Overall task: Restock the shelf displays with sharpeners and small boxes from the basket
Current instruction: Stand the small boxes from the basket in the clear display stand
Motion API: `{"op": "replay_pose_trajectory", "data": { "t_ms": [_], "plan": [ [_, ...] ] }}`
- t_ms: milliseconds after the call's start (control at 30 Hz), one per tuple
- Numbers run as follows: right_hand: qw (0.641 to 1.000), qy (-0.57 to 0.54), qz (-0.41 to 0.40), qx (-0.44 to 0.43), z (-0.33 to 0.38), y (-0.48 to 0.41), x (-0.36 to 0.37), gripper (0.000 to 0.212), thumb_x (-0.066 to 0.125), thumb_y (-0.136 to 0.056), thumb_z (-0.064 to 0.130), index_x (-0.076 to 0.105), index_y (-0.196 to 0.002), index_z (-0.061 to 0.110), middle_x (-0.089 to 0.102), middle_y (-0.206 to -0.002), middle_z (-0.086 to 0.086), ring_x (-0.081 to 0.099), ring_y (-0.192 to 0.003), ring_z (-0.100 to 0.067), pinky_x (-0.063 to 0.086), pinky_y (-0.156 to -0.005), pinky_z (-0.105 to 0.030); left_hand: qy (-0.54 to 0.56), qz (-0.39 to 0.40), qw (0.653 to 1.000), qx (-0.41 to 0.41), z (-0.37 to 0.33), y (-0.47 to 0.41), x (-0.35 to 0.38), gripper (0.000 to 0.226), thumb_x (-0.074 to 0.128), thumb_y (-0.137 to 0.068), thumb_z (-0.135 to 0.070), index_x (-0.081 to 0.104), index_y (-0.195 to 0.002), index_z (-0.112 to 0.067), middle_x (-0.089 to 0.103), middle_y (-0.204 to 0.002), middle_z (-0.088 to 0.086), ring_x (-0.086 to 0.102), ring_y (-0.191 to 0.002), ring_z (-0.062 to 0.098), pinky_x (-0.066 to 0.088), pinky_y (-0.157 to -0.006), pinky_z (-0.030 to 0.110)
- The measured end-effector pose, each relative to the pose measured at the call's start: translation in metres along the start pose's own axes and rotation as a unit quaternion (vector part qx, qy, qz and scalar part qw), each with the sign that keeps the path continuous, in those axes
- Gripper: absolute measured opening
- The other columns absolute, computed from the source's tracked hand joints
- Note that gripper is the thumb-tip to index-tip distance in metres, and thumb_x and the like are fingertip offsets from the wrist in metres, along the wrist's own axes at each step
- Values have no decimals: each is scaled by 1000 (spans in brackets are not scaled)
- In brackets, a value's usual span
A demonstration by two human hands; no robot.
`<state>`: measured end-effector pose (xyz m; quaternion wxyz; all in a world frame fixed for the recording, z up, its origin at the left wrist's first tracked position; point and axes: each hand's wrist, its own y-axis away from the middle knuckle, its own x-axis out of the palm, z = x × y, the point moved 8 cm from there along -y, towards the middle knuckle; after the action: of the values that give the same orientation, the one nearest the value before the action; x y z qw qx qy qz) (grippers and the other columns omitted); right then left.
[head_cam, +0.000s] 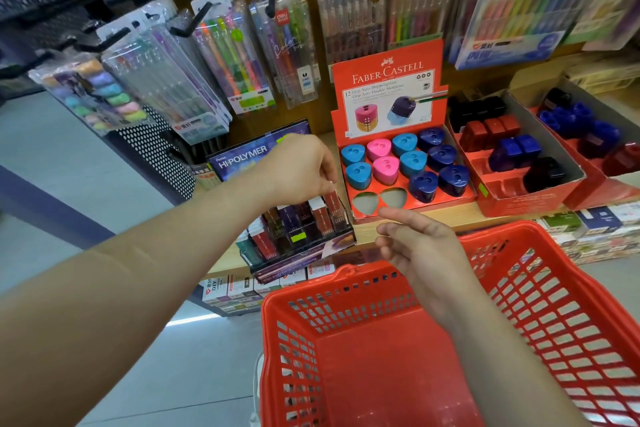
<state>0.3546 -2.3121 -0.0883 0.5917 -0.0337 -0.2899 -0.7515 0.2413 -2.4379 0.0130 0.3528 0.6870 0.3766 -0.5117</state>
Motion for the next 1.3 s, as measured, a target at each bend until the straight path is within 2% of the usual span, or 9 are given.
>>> {"op": "replay_pose_trajectory", "data": {
  "t_ms": [267,433,533,600,667,867,1000,1133,1300],
  "plan": [
    [998,60,12,5,-10,-5,3,23,57,-93,0,72,-101,15,68,-88,-5,61,-76,-14,52,-67,-27,-19,-32,998,41,-4,2,18,16,73,-82,-30,70,-95,-22,53,-79,-11,50,-77,9,37,-67,24],
    [980,193,48,-30,-18,-17,17,31,54,-94,2,62,-109,27,62,-116,2,61,-93,-9,52,-81,-30,0,-179,972,-151,71,25,-30,30,50,-93,-31,58,-73,-10,58,-69,2,56,-71,25,39,-60,31],
    [946,309,80,-54,-27,-22,26,44,55,-94,3,50,-125,34,59,-113,9,63,-106,-18,52,-83,-34,-9,-135,948,-289,135,62,-20,37,41,-95,-30,54,-70,-6,60,-70,12,60,-75,35,44,-65,33],
    [934,336,108,-58,-35,-23,31,45,54,-92,-1,49,-114,38,61,-95,20,64,-98,-23,51,-82,-37,166,-81,908,-377,164,89,7,38,38,-97,-31,57,-78,-5,68,-68,16,67,-67,35,55,-65,34],
    [923,362,118,-62,-43,-24,34,46,55,-91,-2,45,-109,39,57,-93,25,63,-84,-8,48,-82,-27,381,-20,820,-427,165,111,40,39,36,-101,-33,60,-94,-3,72,-73,18,70,-65,30,58,-61,34],
    [919,379,96,-59,-55,-26,32,64,58,-91,0,38,-145,27,54,-106,21,56,-116,-16,44,-98,-33,601,-35,686,-409,151,134,77,40,34,-103,-36,61,-113,-8,73,-99,18,69,-96,33,55,-86,44],
    [934,341,84,-62,-59,-24,34,66,53,-89,-9,39,-140,30,49,-102,22,52,-108,-10,45,-94,-31,625,-71,671,-392,146,132,81,37,37,-102,-37,61,-112,-10,72,-103,14,67,-101,27,52,-92,39],
    [942,321,84,-49,-66,-26,34,62,50,-90,-11,39,-105,48,44,-93,33,51,-91,5,47,-89,-32,657,-71,664,-350,135,116,81,29,39,-101,-34,61,-110,-17,71,-110,3,61,-112,17,44,-105,39],
    [943,323,83,-5,-77,-36,42,66,57,-90,5,34,-143,38,52,-119,10,52,-88,-11,51,-85,-37,667,-85,666,-323,133,93,77,27,39,-100,-35,61,-110,-23,68,-114,-3,58,-113,11,39,-108,38]
  ]
}}
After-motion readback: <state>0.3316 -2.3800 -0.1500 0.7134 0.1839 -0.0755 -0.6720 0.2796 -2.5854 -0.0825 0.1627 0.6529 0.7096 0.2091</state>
